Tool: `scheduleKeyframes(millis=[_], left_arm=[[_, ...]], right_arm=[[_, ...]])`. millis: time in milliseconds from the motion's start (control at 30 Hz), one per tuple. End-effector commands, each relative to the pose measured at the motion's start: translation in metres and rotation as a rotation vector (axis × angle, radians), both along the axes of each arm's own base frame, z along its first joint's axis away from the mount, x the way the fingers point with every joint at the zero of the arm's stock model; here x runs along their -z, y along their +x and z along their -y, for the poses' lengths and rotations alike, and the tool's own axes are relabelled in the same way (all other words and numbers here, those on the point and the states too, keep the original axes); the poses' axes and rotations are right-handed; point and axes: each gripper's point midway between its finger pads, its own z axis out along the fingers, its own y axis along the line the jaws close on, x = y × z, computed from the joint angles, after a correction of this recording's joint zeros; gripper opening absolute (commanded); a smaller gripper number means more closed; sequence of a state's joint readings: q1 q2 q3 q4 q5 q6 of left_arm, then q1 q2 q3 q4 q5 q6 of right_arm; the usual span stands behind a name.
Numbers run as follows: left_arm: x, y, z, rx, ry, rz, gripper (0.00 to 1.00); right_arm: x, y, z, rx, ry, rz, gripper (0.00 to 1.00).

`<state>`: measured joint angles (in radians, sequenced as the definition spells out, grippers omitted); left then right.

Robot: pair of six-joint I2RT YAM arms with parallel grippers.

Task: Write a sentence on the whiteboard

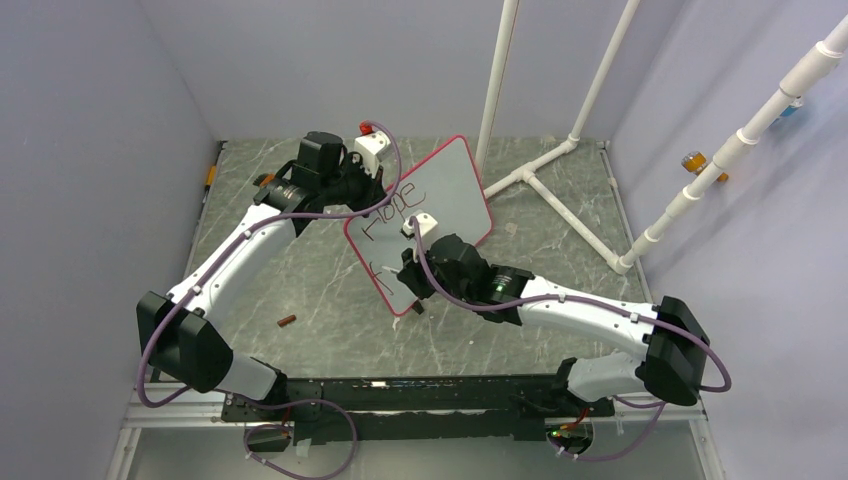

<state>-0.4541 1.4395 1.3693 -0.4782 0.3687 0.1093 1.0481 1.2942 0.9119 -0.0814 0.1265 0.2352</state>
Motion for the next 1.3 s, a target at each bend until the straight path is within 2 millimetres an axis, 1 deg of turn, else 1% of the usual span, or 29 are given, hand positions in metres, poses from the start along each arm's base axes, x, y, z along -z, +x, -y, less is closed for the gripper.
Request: scheduleKeyframes(millis=[0, 233, 600, 733, 900, 1033, 1133, 1267], left_arm=[[0.023, 0.004, -0.019, -0.003, 0.146, 0.021, 0.0], [0.021, 0.003, -0.019, 0.0, 0.139, 0.023, 0.0], [0.019, 0.003, -0.019, 0.0, 0.138, 0.026, 0.0], [0.017, 0.002, -0.019, -0.001, 0.134, 0.029, 0.0], [0.018, 0.001, -0.017, 0.006, 0.132, 0.024, 0.0], [0.018, 0.001, -0.018, 0.004, 0.133, 0.023, 0.0], [0.018, 0.001, -0.018, 0.006, 0.132, 0.024, 0.0], [0.018, 0.0, -0.017, 0.01, 0.13, 0.024, 0.0]], right_arm=[[-0.032, 0.015, -0.012, 0.031, 0.077, 0.054, 0.0], [-0.013, 0.014, -0.011, 0.032, 0.054, 0.015, 0.0], [0.02, 0.003, 0.005, 0.053, 0.007, -0.058, 0.0], [0.027, 0.001, 0.009, 0.069, -0.002, -0.076, 0.0], [0.023, 0.009, 0.014, 0.122, -0.018, -0.063, 0.0], [0.012, 0.019, 0.015, 0.151, -0.015, -0.04, 0.0], [-0.001, 0.026, 0.013, 0.157, 0.001, -0.019, 0.0], [-0.012, 0.032, 0.008, 0.156, 0.019, -0.004, 0.0]])
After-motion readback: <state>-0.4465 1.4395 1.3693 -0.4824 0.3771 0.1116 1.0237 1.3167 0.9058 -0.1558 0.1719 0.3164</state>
